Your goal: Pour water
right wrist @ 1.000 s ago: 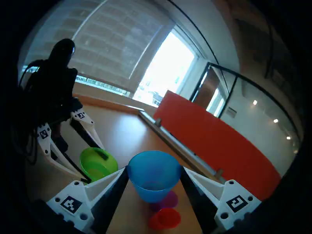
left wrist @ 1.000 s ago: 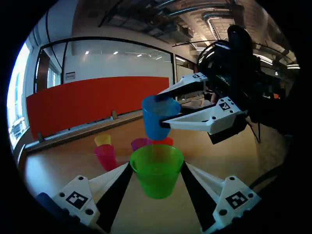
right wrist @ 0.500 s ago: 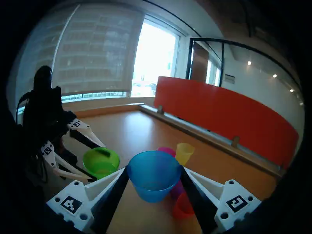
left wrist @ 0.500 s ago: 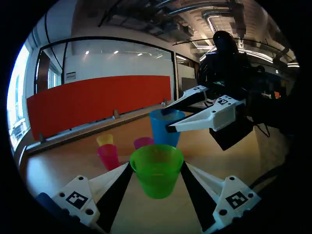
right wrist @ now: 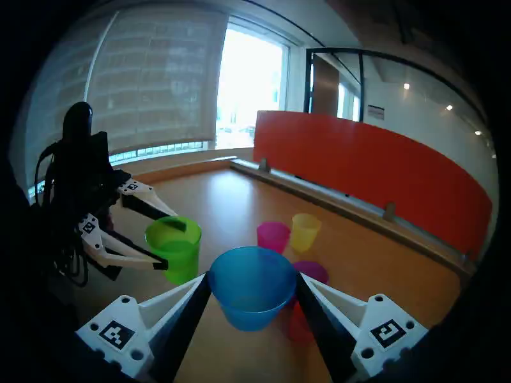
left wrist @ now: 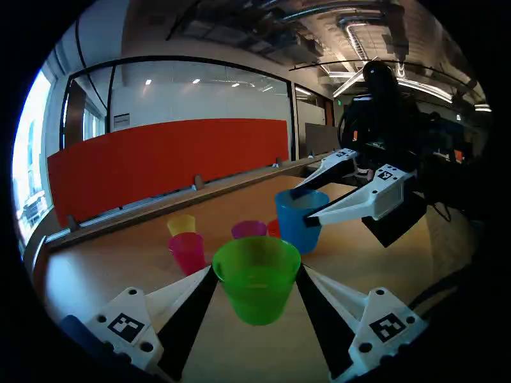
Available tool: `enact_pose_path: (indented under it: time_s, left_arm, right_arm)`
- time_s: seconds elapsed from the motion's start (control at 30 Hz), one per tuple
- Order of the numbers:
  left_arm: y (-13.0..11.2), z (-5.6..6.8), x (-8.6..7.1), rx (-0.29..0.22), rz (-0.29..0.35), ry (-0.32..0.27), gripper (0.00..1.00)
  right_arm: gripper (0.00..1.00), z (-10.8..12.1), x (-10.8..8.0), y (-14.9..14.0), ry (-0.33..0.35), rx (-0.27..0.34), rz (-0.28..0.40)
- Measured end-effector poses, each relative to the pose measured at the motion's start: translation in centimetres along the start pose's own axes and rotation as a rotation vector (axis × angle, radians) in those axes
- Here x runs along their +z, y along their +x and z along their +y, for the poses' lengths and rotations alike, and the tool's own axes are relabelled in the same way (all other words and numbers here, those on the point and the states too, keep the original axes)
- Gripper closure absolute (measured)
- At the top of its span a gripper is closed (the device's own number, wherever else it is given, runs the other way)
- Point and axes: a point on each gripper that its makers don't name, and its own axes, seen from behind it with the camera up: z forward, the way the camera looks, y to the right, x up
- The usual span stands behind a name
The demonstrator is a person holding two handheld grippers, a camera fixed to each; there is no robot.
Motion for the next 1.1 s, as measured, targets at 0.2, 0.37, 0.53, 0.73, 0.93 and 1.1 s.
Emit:
enact_pose_path:
  time_s: [0.2,0.37,0.53,0.73,0.93,1.1]
  left_arm:
    - [-0.8,-0.9,0.7,0.011,-0.029,0.012,0.14]
    - [-1.5,-1.6,1.3,0.014,-0.051,0.016,0.14]
    - [-2.5,-2.0,2.0,0.024,-0.083,0.015,0.14]
    - [-3.5,-2.5,2.9,0.045,-0.119,0.015,0.14]
    - [-4.1,-3.3,3.6,0.043,-0.140,0.021,0.14]
    - [-4.9,-3.8,4.0,0.043,-0.164,0.026,0.14]
  right_arm:
    - [0.06,0.5,-0.2,-1.4,0.000,0.005,-0.026]
    - [0.06,0.7,-0.3,-2.6,0.005,0.012,-0.052]
    - [0.06,0.8,-0.4,-3.8,0.013,0.017,-0.077]
    - [0.06,0.8,-0.4,-5.2,0.023,0.026,-0.108]
    - [0.06,1.0,-0.4,-6.5,0.031,0.030,-0.137]
    - [0.06,1.3,-0.4,-7.4,0.030,0.034,-0.156]
